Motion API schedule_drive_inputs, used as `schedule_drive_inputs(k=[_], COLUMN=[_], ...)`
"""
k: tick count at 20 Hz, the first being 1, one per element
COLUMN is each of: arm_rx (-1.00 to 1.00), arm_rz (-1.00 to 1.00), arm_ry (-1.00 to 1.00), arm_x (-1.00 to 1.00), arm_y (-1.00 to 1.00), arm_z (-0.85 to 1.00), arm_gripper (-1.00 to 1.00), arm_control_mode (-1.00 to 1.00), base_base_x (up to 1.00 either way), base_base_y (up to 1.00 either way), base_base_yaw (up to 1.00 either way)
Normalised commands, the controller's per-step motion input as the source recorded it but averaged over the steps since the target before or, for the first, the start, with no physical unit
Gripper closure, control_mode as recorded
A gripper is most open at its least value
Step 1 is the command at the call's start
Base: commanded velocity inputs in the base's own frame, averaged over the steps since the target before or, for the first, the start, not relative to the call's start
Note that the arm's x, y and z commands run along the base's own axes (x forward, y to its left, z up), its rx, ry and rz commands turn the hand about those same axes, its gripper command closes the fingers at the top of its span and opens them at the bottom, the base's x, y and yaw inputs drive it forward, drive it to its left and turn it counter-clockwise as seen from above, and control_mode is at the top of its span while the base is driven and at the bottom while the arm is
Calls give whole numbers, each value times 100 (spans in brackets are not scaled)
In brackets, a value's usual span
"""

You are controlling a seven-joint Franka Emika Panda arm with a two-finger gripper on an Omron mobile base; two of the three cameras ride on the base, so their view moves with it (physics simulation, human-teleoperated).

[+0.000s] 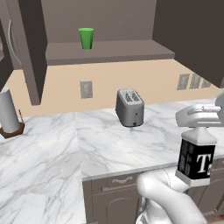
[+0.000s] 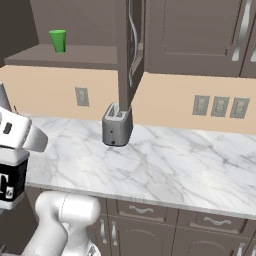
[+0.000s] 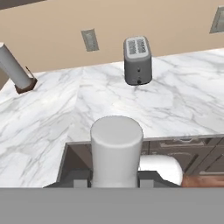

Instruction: Open the cabinet directly in front. Then move the liquor and the cup to the dining counter with the candle on it.

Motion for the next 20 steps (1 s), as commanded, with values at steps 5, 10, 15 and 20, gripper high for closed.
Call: schedule_drive_inputs(k=[5,10,15,20], arm_rx=[0,0,0,0], arm_rz=[1,0,0,0], arm_ry=[-3,0,0,0], arm_x=[1,0,0,0], arm_y=[0,0,0,0], arm_z=[-14,0,0,0], arm_gripper=[100,100,100,100], arm_control_mode=[-100,100,100,100], base_base_x=[0,-25,-86,-99], base_base_y=[0,-28,-78,-85], base_base_yaw=[0,0,0,0])
